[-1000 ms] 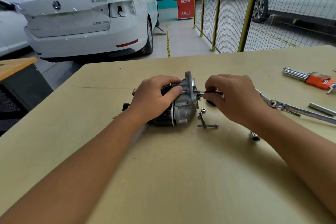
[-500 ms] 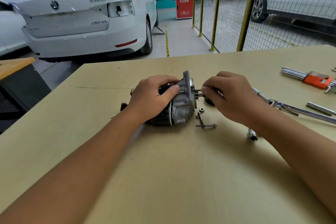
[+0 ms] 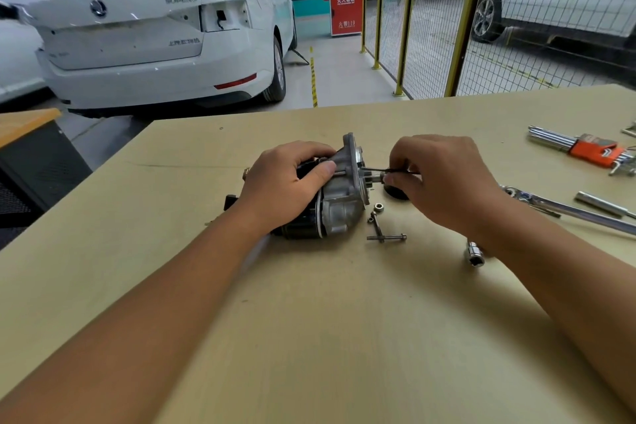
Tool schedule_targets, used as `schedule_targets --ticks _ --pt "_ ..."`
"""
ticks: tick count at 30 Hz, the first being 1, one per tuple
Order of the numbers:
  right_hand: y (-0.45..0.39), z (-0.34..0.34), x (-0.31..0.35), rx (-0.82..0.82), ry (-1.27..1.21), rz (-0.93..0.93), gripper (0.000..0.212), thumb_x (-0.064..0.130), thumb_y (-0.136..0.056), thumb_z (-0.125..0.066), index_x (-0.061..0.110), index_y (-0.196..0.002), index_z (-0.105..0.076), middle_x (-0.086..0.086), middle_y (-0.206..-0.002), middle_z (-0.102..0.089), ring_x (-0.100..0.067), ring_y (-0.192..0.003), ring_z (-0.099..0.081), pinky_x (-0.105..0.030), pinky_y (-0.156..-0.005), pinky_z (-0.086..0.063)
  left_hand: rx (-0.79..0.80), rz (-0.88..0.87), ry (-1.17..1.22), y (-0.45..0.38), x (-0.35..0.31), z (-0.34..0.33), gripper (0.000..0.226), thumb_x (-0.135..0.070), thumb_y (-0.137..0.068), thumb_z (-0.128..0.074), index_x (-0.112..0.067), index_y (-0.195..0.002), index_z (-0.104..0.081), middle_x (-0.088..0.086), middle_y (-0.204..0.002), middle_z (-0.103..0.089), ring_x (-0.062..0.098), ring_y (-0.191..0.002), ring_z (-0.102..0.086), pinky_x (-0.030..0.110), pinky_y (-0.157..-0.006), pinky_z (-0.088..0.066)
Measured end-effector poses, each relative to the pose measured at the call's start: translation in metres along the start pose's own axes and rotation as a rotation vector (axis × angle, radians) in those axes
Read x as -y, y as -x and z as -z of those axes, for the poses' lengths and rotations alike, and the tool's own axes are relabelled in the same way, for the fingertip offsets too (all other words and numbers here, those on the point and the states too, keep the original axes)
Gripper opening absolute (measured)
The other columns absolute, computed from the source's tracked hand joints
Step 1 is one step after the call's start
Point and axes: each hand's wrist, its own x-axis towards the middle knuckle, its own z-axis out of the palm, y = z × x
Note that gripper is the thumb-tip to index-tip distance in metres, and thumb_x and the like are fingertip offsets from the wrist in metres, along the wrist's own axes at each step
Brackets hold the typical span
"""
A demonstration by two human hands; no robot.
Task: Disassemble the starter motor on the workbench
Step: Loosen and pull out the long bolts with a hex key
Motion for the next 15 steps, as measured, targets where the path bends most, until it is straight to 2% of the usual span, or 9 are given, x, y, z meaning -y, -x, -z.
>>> schedule_targets --ticks 6,10,15 --pt "-0.001 -0.002 -0.002 -0.045 -0.089 -0.011 0.008 0.023 -0.091 -0.072 0.017 -0.093 -0.067 0.000 -0.081 -0.068 -0.026 -0.075 -0.059 -0.044 -0.072 -0.053 0.029 0.020 -0.014 0.000 -0.001 0.001 0.042 -0.049 -0.084 -0.065 -0.031 -0.122 -0.075 -0.018 -0.118 -0.073 0.007 -0.114 -0.066 0.041 -0.103 -0.052" --pt "-0.001 -0.006 -0.005 -0.076 -0.155 -0.030 0.006 0.020 -0.091 -0.073 0.016 -0.093 -0.068 0.000 -0.079 -0.067 -0.021 -0.072 -0.058 -0.038 -0.069 -0.052 0.012 0.024 0.005 0.000 -0.002 0.000 0.038 -0.049 -0.091 -0.060 -0.031 -0.121 -0.075 -0.021 -0.114 -0.073 0.008 -0.112 -0.066 0.042 -0.102 -0.053" --pt "-0.001 -0.011 -0.006 -0.101 -0.208 -0.048 0.005 0.019 -0.092 -0.072 0.017 -0.095 -0.069 0.008 -0.074 -0.061 -0.001 -0.069 -0.055 -0.022 -0.063 -0.044 0.023 0.056 0.009 -0.002 -0.001 0.000 0.035 -0.050 -0.087 -0.062 -0.037 -0.117 -0.075 -0.023 -0.110 -0.073 0.006 -0.108 -0.066 0.041 -0.099 -0.054"
